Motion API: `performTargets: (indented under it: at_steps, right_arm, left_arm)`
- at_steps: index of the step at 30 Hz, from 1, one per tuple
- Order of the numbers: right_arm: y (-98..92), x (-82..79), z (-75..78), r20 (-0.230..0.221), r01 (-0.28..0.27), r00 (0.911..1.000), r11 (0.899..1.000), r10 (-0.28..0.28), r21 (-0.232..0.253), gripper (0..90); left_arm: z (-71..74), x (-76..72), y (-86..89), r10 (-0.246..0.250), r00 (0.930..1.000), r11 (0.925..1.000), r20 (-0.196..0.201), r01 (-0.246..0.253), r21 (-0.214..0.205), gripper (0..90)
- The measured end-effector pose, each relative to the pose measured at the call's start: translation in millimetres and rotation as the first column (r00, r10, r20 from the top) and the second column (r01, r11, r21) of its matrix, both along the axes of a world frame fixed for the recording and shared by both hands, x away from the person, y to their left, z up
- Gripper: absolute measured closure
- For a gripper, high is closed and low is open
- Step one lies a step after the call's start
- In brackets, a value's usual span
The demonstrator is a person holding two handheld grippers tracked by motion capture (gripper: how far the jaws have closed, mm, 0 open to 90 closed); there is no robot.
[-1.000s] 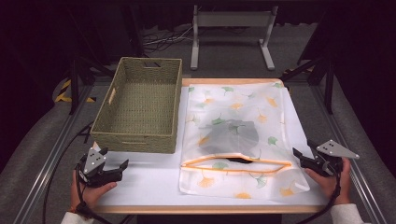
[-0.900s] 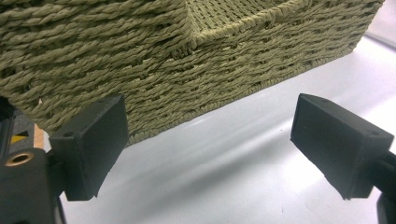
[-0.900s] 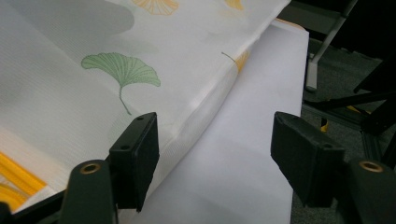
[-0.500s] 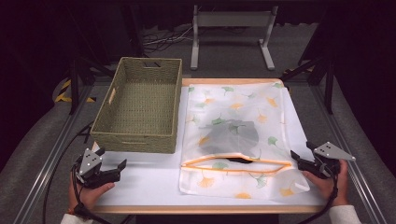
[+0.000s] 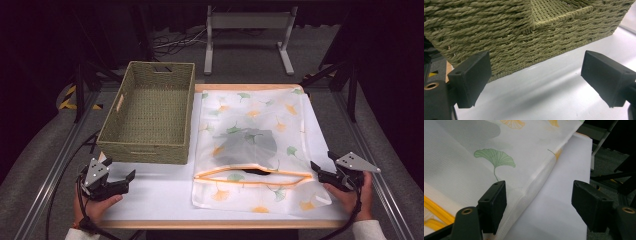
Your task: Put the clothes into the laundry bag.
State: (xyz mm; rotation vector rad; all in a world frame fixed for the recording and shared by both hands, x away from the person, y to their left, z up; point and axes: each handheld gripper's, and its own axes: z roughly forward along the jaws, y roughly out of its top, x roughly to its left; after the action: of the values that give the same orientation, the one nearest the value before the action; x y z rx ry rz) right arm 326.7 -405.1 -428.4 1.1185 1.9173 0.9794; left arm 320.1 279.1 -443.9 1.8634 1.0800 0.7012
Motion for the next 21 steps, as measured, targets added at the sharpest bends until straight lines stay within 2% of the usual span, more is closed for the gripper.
performTargets:
  at_steps: [6, 11, 14, 21]
  right_arm:
    - [1.4, -0.4, 1.2, 0.016, -0.003, 0.9999, 1.000, 0.003, -0.008, 29.0]
    - [1.6, -0.4, 0.9, 0.010, -0.002, 0.9999, 1.000, 0.002, -0.009, 28.3]
    - [1.2, -0.7, 1.9, 0.017, 0.011, 0.9998, 1.000, -0.011, -0.012, 27.7]
    - [-0.9, -3.8, 5.1, 0.028, 0.028, 0.9992, 1.000, -0.027, -0.010, 27.2]
  left_arm:
    - [-0.1, 0.6, -0.8, -0.008, 1.0000, 1.0000, 0.002, 0.008, 0.004, 10.0]
    - [0.6, 0.6, -1.5, -0.007, 1.0000, 1.0000, 0.006, 0.007, 0.002, 9.7]
    - [0.4, 1.5, -2.2, -0.005, 1.0000, 0.9999, 0.003, 0.005, 0.010, 9.6]
    - [-0.1, 4.2, -3.6, -0.018, 0.9998, 0.9998, -0.005, 0.018, 0.001, 9.5]
